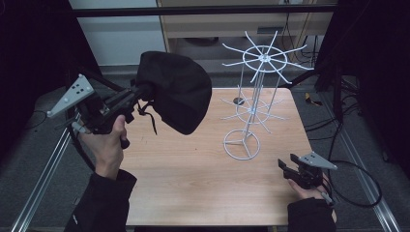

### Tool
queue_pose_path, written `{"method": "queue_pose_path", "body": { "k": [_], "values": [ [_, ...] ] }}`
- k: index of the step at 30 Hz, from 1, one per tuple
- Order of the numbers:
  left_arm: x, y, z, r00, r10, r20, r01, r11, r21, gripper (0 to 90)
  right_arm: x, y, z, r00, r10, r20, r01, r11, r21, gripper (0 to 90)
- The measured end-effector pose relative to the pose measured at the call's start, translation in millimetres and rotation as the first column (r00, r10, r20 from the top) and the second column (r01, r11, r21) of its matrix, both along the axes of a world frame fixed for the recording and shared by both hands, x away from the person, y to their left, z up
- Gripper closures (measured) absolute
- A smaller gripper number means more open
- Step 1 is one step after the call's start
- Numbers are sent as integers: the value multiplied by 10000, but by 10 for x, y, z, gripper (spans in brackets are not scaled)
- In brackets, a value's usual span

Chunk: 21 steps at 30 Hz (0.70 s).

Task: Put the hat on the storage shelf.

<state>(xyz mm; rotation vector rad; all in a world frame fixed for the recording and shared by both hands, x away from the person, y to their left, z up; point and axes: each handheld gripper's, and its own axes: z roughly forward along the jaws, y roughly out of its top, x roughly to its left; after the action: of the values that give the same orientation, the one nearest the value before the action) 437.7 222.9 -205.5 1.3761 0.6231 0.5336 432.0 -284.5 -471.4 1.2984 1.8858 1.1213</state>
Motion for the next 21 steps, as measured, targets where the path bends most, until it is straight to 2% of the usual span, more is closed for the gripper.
{"method": "queue_pose_path", "body": {
  "k": [1, 2, 5, 11, 15, 21],
  "values": [
    [-23, -13, 103, 9998, 17, 183, -15, 10000, -65, 883, 0, 0, 0, 10000, -5, -1, 5, 10000, 0, 454],
    [-23, -13, 103, 9998, 17, 183, -15, 10000, -65, 883, 0, 0, 0, 10000, -5, -1, 5, 10000, 0, 454],
    [-36, -72, 258, 9991, -37, 424, 45, 9998, -178, 883, 3, -1, -2, 10000, 0, -5, 0, 10000, -10, 453],
    [6, -216, 379, 9982, -186, 564, 198, 9996, -213, 883, 3, -2, -2, 10000, 5, 2, -5, 10000, 27, 453],
    [50, -307, 415, 9981, -237, 569, 258, 9990, -370, 883, 3, -8, 0, 10000, 3, 14, -3, 10000, 47, 452],
    [170, -448, 424, 9986, -205, 484, 220, 9993, -308, 883, 8, -10, -5, 10000, 15, 16, -15, 10000, 48, 452]
  ]
}}
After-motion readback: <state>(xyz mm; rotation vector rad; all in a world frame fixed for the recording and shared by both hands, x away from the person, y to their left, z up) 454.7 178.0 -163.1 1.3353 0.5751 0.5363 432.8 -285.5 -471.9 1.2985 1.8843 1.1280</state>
